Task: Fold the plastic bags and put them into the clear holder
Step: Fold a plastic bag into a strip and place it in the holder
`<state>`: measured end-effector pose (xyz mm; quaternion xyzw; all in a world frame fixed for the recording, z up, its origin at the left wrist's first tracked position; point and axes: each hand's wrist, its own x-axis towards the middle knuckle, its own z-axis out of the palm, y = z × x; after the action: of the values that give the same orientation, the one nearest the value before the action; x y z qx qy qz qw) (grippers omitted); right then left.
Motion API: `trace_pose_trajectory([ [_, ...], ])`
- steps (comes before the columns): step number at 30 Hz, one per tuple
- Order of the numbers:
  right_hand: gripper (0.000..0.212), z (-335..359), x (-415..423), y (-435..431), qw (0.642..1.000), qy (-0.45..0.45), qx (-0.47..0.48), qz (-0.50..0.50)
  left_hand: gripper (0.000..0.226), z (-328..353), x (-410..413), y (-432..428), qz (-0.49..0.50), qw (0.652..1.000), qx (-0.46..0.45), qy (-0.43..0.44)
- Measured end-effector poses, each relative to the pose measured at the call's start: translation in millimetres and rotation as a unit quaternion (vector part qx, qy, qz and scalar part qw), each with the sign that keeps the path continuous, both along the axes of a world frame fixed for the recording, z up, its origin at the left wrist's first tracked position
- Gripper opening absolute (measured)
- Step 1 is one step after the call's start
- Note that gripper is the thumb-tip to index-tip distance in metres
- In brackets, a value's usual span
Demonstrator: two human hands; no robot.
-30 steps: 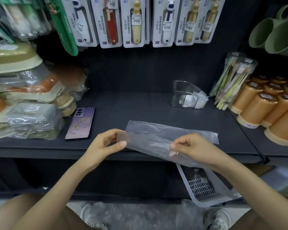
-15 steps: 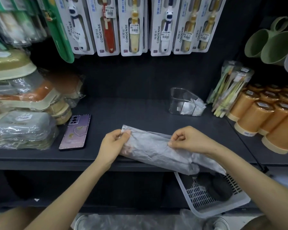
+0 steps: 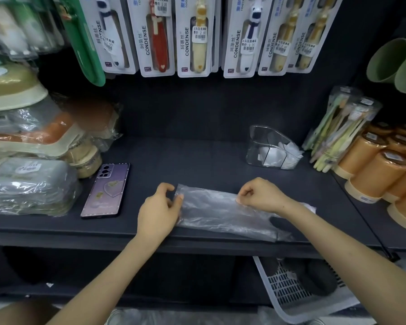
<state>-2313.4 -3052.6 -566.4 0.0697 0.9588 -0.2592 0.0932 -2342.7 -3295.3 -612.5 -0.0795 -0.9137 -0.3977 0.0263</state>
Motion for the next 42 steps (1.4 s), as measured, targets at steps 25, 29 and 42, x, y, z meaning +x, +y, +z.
trace_pose_trajectory([
  [25,0.039,-3,6,3,0.987,0.121,0.106,-0.023,0.092,-13,1,22,-0.254,0.912,-0.313,0.074],
  [29,0.052,-37,25,-46,0.918,0.250,0.300,0.067,0.094,-15,1,23,-0.253,0.912,-0.313,0.081],
  [42,0.121,-51,92,36,0.952,0.000,0.299,-0.068,0.095,-17,0,24,-0.249,0.907,-0.332,0.080],
])
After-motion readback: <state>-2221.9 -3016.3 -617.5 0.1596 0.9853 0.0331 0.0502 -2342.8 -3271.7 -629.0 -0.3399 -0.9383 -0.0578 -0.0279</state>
